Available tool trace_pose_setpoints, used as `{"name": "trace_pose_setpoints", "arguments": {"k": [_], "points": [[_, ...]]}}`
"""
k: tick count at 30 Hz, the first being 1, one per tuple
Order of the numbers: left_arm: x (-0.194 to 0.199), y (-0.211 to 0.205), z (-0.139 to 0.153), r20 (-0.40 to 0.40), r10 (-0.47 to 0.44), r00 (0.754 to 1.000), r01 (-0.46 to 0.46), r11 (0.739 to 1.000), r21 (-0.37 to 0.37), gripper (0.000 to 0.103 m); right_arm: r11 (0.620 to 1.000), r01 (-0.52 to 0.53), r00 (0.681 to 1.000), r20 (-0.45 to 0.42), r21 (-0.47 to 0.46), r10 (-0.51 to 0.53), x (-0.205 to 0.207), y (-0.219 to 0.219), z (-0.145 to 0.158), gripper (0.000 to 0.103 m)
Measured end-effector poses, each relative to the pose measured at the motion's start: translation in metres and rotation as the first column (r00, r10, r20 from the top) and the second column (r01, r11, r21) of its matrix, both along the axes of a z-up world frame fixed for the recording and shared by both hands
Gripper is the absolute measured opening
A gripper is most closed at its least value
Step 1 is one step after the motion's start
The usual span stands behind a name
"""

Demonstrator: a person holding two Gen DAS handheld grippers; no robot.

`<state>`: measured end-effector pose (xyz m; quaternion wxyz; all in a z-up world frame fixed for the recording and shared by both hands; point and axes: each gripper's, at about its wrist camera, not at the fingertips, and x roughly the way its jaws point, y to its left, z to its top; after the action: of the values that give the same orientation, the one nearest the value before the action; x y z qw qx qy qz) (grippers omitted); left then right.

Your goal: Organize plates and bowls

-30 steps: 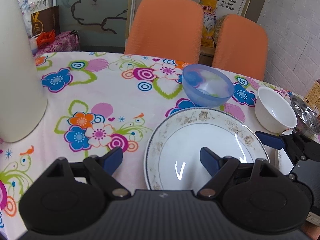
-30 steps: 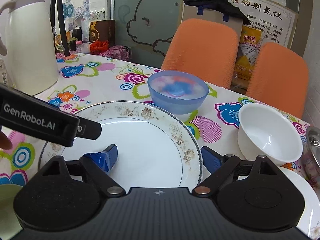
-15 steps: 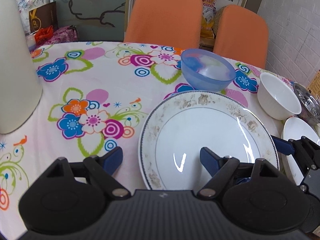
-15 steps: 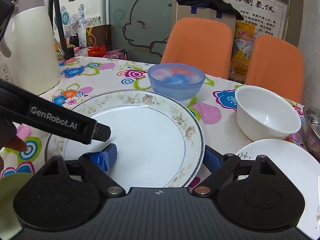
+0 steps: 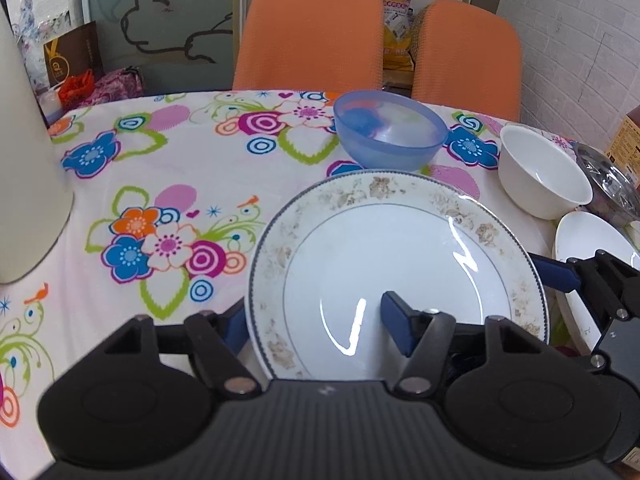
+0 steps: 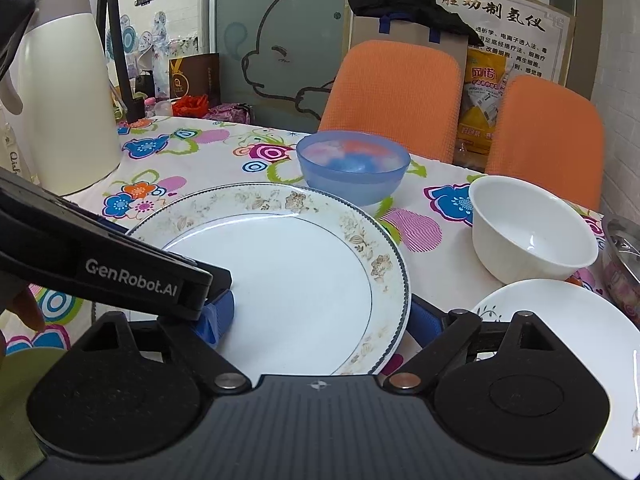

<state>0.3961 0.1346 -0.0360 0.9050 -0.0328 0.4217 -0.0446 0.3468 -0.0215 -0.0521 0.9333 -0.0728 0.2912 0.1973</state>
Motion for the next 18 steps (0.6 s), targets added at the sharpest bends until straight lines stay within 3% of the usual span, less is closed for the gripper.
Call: {"name": "trace_pose_setpoints", "arguments": {"k": [1, 10, 18], "points": [[0.0, 0.0, 0.003, 0.003, 0.002, 1.0, -0.002, 1.0, -0.007, 0.056, 1.0, 0.003, 1.0, 0.0, 0.012, -0.003, 0.0, -0.001, 0.001, 0.078], [-0.015, 0.003, 0.031, 0.062, 0.017, 0.998, -0.015, 0.999, -0.029, 0.055, 0.999, 0.004, 0.999, 0.044, 0.052, -0.007, -0.018, -0.004, 0.029, 0.078], [-0.075, 0.004, 0.048, 0.078, 0.02, 0.997, -0.016, 0.999, -0.046, 0.055, 0.999, -0.003, 0.998, 0.058, 0.046, 0.0, -0.072, -0.005, 0.046, 0.078]]}}
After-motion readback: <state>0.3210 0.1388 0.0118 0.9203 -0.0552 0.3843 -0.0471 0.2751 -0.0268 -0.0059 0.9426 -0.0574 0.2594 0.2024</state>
